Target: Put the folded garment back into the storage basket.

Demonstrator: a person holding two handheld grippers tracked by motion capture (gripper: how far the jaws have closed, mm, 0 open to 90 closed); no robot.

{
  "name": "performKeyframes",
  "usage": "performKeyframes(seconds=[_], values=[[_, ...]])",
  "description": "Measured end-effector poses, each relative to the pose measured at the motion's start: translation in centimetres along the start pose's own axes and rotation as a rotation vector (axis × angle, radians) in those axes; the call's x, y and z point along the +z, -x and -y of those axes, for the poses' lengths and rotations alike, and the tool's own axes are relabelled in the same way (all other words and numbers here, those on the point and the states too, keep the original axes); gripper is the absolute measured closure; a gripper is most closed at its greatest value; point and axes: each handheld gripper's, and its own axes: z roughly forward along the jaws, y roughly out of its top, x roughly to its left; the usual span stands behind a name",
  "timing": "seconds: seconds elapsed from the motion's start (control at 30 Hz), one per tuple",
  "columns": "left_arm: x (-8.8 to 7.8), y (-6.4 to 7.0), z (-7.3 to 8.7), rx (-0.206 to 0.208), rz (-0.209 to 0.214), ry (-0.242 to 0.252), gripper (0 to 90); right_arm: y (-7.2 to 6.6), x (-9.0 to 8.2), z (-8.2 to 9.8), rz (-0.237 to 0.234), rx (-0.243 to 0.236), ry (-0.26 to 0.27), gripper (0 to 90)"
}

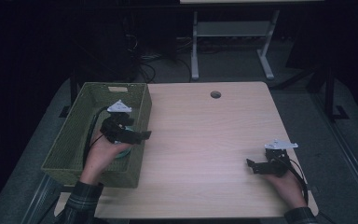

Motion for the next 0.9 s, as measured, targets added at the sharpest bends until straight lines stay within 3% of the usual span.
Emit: performKeyframes(seconds=[0.47, 0.9], values=[[4.2, 4.4, -1.4, 0.076, 0.096, -0.026, 14.0, 0.0, 0.0, 0.0, 0.000, -0.001, 0.001, 7.1], [9.3, 7.7, 0.0, 0.142, 0.131, -0.087, 14.0, 0.0, 0.0, 0.0, 0.000, -0.001, 0.000, 7.1]])
